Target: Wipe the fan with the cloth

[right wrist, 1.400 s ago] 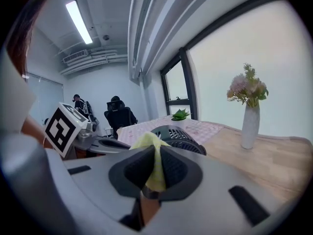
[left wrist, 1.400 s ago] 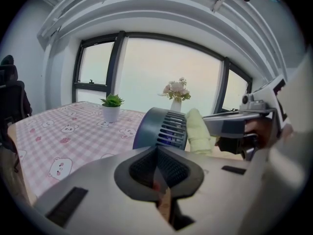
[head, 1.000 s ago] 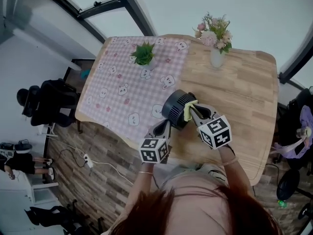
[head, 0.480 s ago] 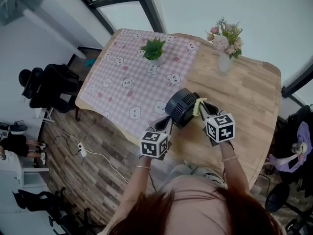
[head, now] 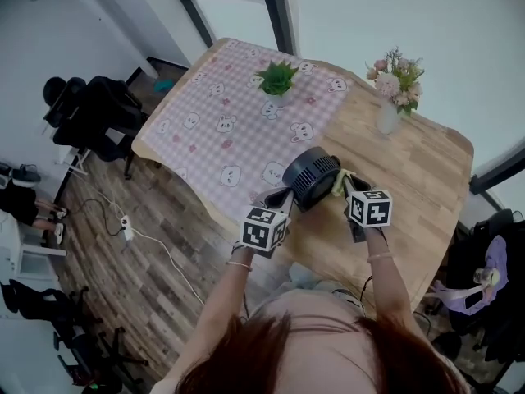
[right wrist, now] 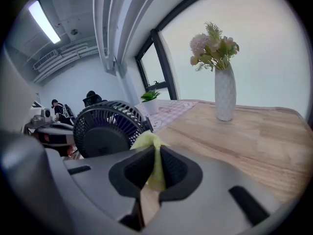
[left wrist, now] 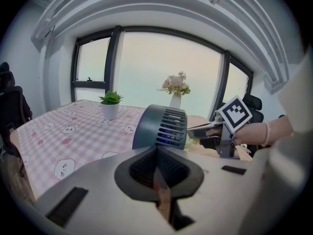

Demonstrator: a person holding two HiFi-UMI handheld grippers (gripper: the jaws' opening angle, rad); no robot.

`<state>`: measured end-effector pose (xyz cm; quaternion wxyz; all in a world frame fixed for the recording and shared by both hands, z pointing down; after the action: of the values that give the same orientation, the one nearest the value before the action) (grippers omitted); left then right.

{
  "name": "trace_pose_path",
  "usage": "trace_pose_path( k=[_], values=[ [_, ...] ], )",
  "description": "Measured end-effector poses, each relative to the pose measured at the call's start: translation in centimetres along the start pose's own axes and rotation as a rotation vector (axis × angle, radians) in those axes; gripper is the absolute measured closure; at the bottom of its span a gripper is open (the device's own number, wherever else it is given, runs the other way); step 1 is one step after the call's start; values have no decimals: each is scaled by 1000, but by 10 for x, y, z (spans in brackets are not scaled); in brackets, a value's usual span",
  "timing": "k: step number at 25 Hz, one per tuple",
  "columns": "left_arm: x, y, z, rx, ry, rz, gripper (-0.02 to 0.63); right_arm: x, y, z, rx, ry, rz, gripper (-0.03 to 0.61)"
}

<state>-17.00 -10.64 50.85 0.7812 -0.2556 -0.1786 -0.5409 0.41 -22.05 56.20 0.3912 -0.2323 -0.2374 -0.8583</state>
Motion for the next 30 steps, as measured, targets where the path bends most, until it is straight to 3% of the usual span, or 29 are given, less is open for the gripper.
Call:
trace_pose_path(
  k=[6, 12, 21, 30],
  values=[
    [-3, 2, 0, 2, 18, -22, 603, -40, 3, -13, -42, 68, 24, 548],
    [-3, 2, 0, 1, 38, -33, 603, -87, -35, -27, -165, 178, -67, 548],
    [-1, 1, 2, 0, 55, -55, 603, -73, -118, 10, -389, 132, -257, 548],
    [-2, 3, 1, 8, 28, -51, 603, -42, -136, 21, -422, 95, -271, 548]
  ],
)
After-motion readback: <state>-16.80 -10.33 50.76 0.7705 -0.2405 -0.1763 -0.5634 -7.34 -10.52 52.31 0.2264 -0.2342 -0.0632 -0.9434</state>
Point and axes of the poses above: the fingertips, and each gripper's own axes: x forward along the fingers, y to its right, z out of its underside, the point moved 5 cm from there along -x, backward along the fingers, and after that the axes turned 6 degrees about z, right-handed, at the moved point
